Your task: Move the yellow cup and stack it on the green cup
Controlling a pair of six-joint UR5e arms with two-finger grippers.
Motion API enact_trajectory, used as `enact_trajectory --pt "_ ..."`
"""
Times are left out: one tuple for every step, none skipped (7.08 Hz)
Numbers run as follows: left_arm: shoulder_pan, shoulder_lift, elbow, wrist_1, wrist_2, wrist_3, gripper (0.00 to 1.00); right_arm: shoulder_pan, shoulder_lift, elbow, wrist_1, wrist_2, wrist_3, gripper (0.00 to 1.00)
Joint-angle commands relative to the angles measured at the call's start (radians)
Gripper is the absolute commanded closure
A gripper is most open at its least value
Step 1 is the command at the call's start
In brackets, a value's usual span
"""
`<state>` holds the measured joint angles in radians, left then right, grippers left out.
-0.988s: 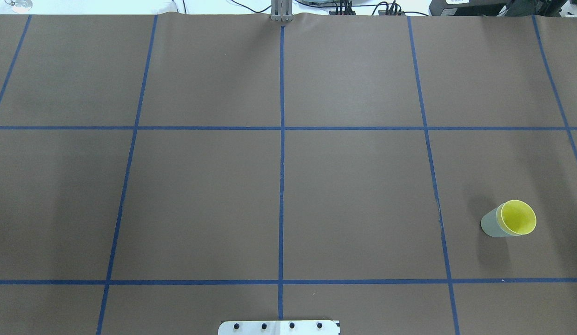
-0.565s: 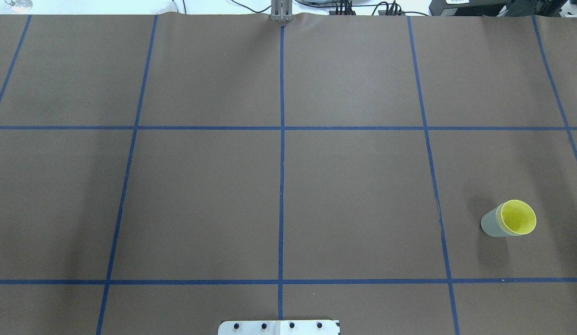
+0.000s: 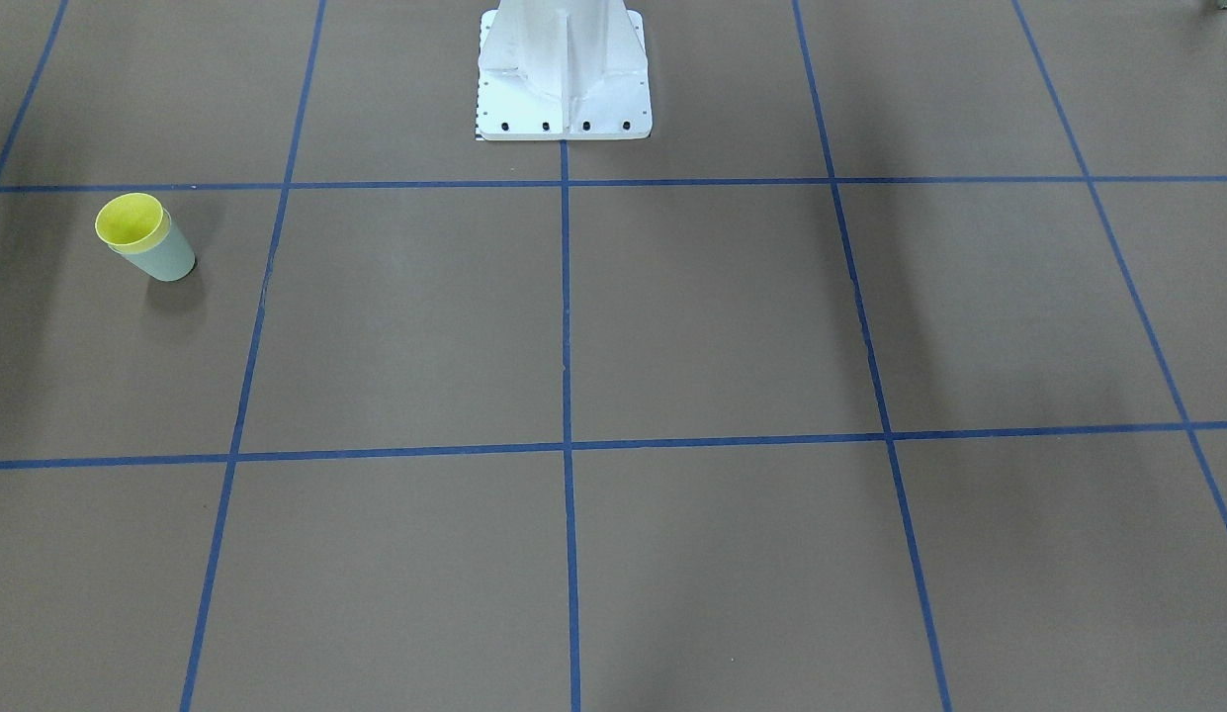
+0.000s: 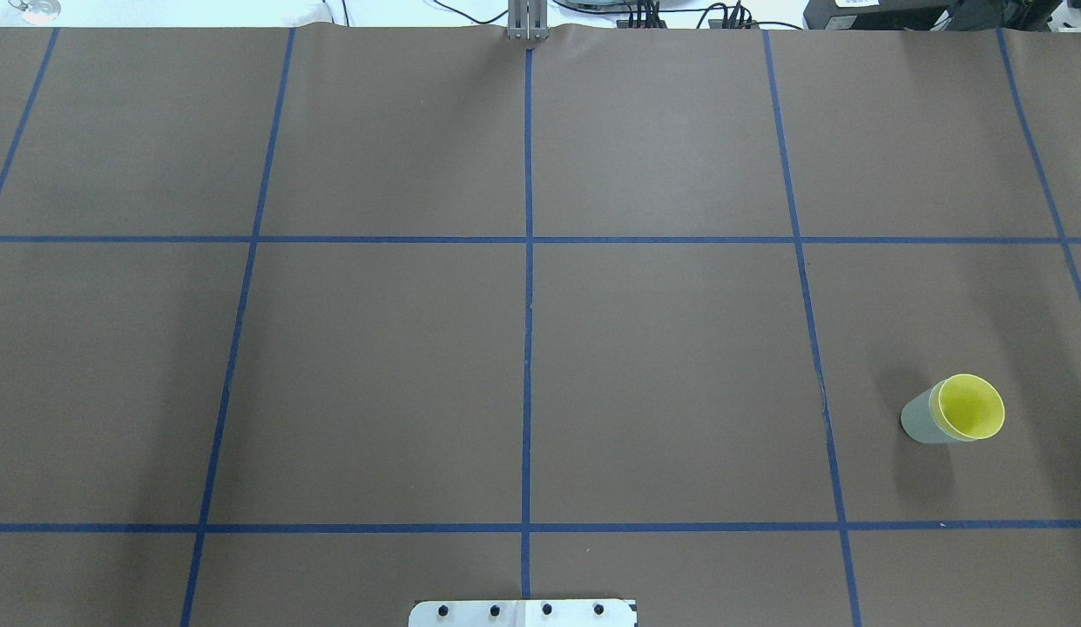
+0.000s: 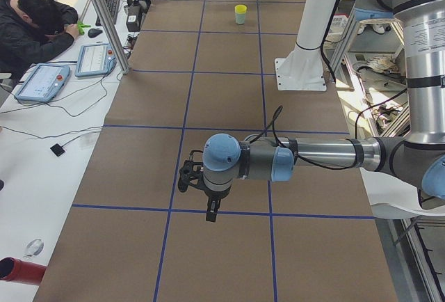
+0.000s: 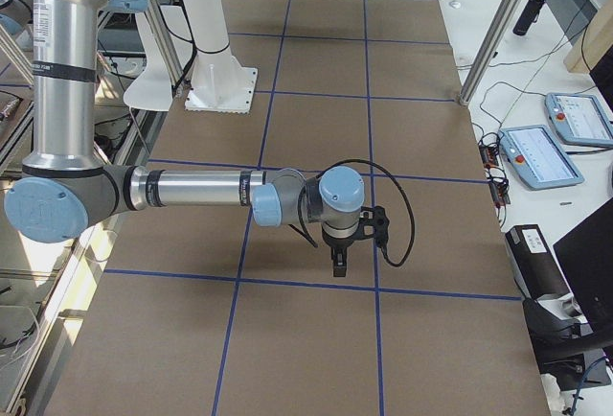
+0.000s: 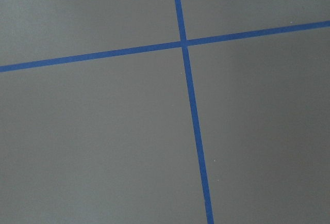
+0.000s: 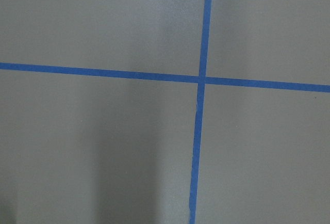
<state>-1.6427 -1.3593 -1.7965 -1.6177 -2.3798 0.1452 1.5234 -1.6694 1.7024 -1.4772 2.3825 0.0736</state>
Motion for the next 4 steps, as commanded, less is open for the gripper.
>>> enact_trajectory --pt "0.007 -0.006 0.002 -0.001 0.002 -0.003 0.00 0.000 -0.001 -0.009 0.003 0.003 -0.001 0.00" --pt "0.012 -0.009 0.002 -0.001 0.011 -0.003 0.00 0.000 -0.001 -0.013 0.003 0.001 -0.001 0.00" --pt "0.014 -0.012 0.002 -0.001 0.036 -0.003 0.00 0.000 -0.003 -0.013 0.008 -0.002 -0.003 0.00" --pt "0.014 -0.012 0.002 -0.002 0.039 -0.003 0.00 0.000 -0.003 -0.012 0.008 -0.011 -0.003 0.00"
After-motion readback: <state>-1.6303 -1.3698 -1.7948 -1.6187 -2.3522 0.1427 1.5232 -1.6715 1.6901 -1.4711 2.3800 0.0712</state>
